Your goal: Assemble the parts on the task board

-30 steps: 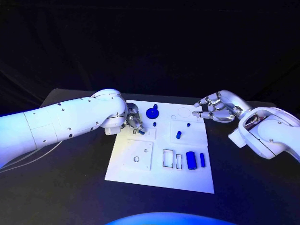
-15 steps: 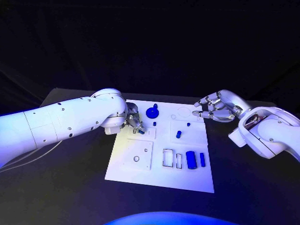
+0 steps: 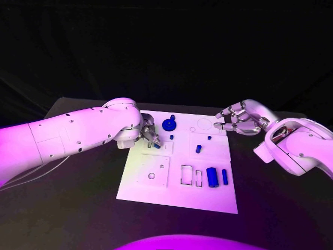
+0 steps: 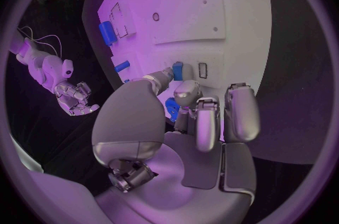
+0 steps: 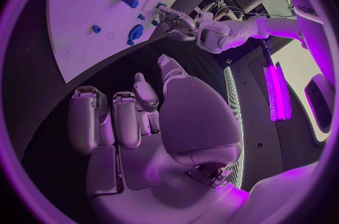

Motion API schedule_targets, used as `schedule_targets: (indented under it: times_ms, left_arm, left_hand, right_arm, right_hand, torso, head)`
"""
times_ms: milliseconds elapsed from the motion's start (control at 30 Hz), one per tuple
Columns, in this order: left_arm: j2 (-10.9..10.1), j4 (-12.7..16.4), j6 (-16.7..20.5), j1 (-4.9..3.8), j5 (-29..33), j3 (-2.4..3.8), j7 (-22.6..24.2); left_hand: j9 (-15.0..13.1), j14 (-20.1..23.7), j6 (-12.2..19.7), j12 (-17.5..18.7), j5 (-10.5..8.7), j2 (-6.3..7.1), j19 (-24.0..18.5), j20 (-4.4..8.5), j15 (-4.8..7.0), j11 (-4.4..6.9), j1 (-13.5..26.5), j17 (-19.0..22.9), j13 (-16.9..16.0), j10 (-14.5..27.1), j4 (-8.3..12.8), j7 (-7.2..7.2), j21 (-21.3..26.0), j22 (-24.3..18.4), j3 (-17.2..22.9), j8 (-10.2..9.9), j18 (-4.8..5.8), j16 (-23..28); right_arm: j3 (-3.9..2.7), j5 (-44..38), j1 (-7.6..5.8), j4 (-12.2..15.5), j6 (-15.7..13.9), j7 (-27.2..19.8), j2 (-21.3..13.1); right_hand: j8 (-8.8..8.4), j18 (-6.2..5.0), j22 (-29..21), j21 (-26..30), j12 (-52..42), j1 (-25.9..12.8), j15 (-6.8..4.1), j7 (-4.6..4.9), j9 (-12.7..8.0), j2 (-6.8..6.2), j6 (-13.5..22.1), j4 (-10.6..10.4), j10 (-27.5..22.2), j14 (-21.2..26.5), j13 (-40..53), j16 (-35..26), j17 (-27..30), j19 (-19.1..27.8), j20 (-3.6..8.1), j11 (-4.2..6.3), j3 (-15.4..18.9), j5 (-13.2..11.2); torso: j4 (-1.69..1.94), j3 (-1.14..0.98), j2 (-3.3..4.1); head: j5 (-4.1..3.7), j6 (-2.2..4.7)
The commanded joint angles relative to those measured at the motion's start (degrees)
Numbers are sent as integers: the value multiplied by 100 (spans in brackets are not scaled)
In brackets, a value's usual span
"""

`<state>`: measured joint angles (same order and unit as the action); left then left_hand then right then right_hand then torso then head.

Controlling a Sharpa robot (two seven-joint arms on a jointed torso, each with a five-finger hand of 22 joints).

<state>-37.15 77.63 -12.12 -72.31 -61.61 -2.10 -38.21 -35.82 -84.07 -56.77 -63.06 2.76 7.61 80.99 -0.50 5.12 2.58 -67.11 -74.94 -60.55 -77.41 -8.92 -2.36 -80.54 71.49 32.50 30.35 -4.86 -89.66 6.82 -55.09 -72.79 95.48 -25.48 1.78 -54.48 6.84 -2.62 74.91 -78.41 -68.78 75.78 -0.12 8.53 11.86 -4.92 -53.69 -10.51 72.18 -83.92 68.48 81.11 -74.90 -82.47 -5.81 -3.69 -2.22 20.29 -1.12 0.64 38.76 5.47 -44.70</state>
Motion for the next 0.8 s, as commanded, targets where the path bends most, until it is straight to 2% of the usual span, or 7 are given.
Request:
schedule_targets:
  times_ms: [33, 800]
  left_arm:
    - [33, 12, -136, 7, -26, -3, -35]
    - [146, -76, -155, 6, -71, -3, -130]
  left_hand:
    - [-3, -593, -149, -46, 18, 9, 50, 8, 54, 3, 81, -1506, -15, -37, 76, 110, -24, 11, 89, 31, 100, -34]
    - [-50, -593, -245, -169, 18, -74, 95, 21, 77, 28, 431, -1506, -134, -135, -83, 139, -67, 92, -171, 77, 116, -34]
  right_arm:
    - [0, -18, 4, 2, 66, -30, 3]
    - [0, -18, 4, 19, 60, -31, -8]
  right_hand:
    - [38, -48, 696, 34, -5, -49, -47, 6, -8, 26, -13, -11, 23, -265, -5, -36, -1, -7, 21, -4, 26, 39]
    - [40, -50, 689, 46, 1, -57, -47, 6, -9, 26, -12, -17, 17, -263, -14, -45, 11, -2, 21, -4, 34, 42]
  torso:
    - [-2, 0, -1]
    - [-2, 3, 2]
  head:
    - [3, -6]
    - [-24, -13]
